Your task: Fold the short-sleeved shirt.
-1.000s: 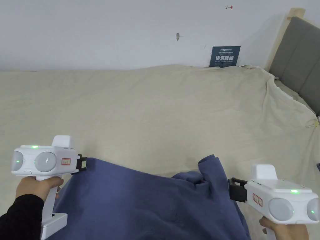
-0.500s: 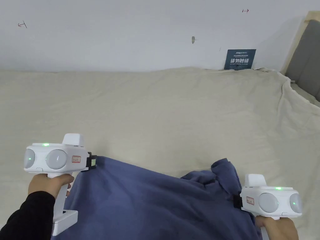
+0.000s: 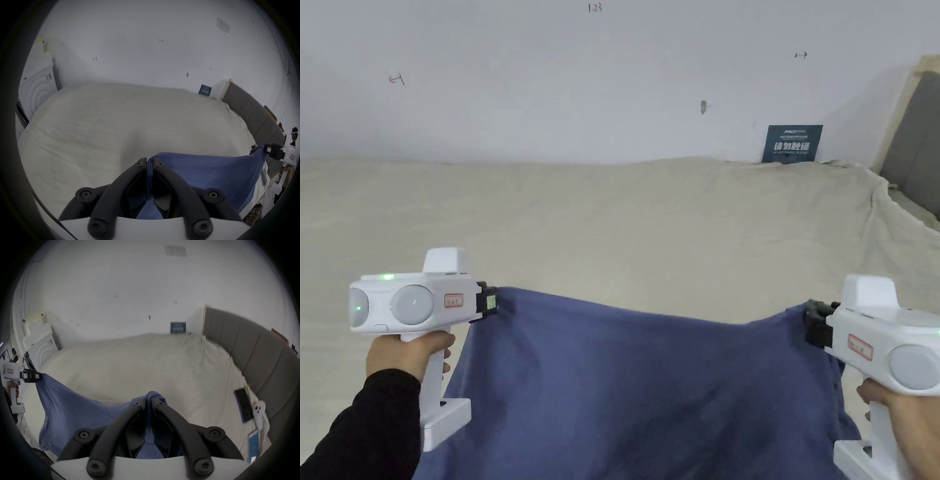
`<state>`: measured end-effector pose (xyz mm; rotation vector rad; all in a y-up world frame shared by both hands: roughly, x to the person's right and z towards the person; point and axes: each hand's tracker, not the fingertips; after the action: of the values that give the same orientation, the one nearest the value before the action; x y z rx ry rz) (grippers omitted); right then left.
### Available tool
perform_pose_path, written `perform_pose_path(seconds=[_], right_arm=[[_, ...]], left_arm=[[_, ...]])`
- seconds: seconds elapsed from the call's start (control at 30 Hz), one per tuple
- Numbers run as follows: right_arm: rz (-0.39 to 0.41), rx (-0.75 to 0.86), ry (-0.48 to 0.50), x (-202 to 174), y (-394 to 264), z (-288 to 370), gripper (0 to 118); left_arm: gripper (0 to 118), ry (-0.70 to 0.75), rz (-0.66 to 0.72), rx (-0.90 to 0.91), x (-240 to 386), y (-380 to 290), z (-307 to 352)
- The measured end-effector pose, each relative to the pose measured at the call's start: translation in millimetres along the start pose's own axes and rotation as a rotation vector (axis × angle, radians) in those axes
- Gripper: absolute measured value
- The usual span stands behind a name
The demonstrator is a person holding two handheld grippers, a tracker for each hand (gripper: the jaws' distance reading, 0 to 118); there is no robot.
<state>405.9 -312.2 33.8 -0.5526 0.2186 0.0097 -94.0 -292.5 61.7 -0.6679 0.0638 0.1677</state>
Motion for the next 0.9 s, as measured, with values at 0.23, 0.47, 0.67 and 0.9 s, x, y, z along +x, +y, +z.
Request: perform_pose_path(seconds=[0.23,0.47,0.67,0.9], right_arm=[[0.03,0.189,0.039,-16.3,80.2,47.0,5],[0.065,0.337,0.054,-31.9,164.4,65.9,5],[0.098,0.449,0.049,-45.0,234.9,76.1,5],[0.116,0.526,0.035,-49.4,298.1,73.1,5]], left_arm=[[4,0.03,-0.006,0.167,-7.1,64.2,72.9],[4,0.069,-0.036,0.287,-3.9,135.7,120.1],[4,0.091,-0.044,0.383,2.0,197.8,139.5],[4,0.117,-0.073,0.445,9.0,258.8,131.1]])
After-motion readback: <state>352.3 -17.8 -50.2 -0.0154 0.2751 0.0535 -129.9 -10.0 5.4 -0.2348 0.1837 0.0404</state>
